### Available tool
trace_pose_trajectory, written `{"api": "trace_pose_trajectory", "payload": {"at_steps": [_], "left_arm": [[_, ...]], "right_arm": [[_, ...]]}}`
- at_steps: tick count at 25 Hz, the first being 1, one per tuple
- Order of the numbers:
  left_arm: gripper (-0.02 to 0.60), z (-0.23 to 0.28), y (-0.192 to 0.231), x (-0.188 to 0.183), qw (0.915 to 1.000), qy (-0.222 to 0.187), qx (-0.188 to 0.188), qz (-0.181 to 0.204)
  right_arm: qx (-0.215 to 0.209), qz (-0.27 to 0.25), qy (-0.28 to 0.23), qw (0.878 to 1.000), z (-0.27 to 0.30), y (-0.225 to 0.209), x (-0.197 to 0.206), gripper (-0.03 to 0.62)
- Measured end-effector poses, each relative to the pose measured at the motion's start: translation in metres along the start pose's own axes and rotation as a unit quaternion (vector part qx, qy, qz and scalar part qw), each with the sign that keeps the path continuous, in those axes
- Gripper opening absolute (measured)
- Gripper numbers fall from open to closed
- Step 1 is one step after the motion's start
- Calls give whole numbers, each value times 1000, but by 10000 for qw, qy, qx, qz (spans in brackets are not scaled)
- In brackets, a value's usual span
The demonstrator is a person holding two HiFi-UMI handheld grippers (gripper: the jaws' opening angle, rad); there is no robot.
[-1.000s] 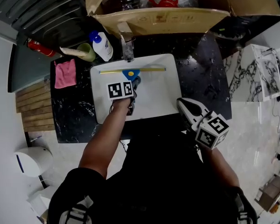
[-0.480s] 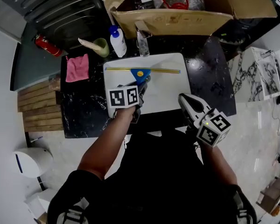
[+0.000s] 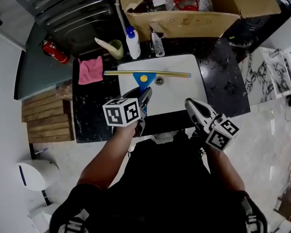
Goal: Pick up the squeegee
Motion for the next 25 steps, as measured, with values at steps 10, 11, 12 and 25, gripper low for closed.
{"api": "trace_pose_trajectory", "payload": {"at_steps": [10,11,12,25], "left_arm": [[143,-70,-5,-3,9980,-551,293,-106],[143,-76,-7,-2,9977,-613,281,-122],[143,-82,-9,-1,9972,-680,261,-144],[143,-116,-76,48,9923,-1083,-75,-601]], "right_arm": [[-397,-491,216,9978,12,35,12,9],[-465,-525,265,9972,14,36,12,8],[-530,-558,305,9966,15,37,11,8],[-758,-856,615,9915,-65,41,-4,8]]}}
Point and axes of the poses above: the fingertips, and each gripper's own axes: z forward along the fingers, y to its left, x out of its underside, the point moved 9 cm from there along -z, backward along the fingers, and after that the axes turned 14 degrees about -x, right-handed, at the moved point
